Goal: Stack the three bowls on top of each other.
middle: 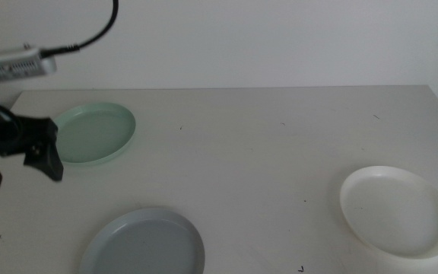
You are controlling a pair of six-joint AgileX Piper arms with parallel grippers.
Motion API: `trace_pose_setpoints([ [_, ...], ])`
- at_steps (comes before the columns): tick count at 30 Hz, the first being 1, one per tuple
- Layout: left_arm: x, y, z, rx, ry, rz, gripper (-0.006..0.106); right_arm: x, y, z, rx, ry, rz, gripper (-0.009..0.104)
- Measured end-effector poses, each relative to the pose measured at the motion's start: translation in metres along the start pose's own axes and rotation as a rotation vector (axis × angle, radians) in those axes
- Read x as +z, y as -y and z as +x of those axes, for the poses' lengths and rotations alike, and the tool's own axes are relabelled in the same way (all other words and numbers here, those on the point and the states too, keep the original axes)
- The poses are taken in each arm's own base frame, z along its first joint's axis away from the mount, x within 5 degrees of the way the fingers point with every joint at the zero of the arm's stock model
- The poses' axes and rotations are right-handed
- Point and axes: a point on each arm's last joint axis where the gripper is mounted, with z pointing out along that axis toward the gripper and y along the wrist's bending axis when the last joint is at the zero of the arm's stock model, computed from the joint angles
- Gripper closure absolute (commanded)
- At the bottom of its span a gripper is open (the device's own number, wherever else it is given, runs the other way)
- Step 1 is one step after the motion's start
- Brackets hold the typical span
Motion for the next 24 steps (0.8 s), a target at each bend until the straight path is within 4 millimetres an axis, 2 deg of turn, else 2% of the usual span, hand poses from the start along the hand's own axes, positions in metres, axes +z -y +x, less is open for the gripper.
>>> trace_pose_setpoints([
  [4, 0.025, -0.003, 0.014, -0.007, -0.075, 0.012, -0.003, 0.0, 0.0, 0.0, 0.0, 0.0, 0.0, 0.043],
  [10, 0.065, -0.007, 0.034, -0.021, -0.09, 0.055, -0.003, 0.0, 0.0, 0.0, 0.0, 0.0, 0.0, 0.043],
  [18, 0.095, -0.011, 0.048, -0.024, -0.049, 0.087, -0.003, 0.0, 0.0, 0.0, 0.0, 0.0, 0.0, 0.043],
  [24, 0.116, -0.01, 0.048, -0.011, -0.083, 0.099, -0.003, 0.0, 0.0, 0.0, 0.0, 0.0, 0.0, 0.043],
])
